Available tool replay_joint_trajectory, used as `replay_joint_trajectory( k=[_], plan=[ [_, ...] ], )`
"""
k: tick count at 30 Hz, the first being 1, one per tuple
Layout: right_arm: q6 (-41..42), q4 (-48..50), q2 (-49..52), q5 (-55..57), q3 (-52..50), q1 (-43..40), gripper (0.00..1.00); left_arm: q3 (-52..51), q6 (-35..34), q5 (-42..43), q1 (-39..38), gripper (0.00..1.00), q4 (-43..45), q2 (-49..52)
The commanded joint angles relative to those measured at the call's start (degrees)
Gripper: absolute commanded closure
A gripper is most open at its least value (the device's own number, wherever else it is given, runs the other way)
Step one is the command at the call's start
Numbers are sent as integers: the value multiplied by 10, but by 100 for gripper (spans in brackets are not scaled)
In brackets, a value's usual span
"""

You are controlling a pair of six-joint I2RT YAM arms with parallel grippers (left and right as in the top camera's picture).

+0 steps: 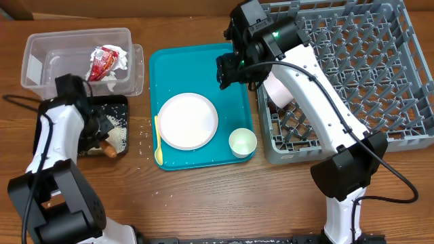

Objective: Sort waste into correct bins and load items into the dishwasher

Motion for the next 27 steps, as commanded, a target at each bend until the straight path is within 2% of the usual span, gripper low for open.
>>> replay_joint_trajectory(
  k=[1, 3, 5, 8, 9, 10, 14, 17, 22, 27],
  plan=[
    [3, 16, -2, 9, -20, -2, 30, -44, -7, -27, 2, 95, 84, -1],
    [3, 22, -2, 9, -30, -2, 31, -54, -8, -29, 0, 93, 118, 4],
    [3, 30, -2, 9, -41, -2, 31, -59, -8, -29, 0, 86, 147, 7],
    [3, 44, -2, 9, -56, -2, 30, -58, -6, -29, 0, 67, 168, 6],
    [5, 54, -2, 8, -68, -2, 30, -57, -3, -29, 0, 52, 172, 6],
    [8, 56, -2, 6, -71, -2, 30, -53, -3, -29, 0, 43, 168, 6],
    [18, 80, -1, 4, -98, -1, 30, -10, -3, -29, 0, 20, 112, 5],
    [25, 125, -1, 3, -136, 5, 31, 54, -4, -29, 0, 15, 37, 2],
    [57, 224, 2, 5, -220, 29, 32, 189, -3, 9, -5, 15, -96, 0],
    [78, 287, 19, 17, -259, 59, 36, 282, -3, 68, -10, 14, -161, 0]
  ],
)
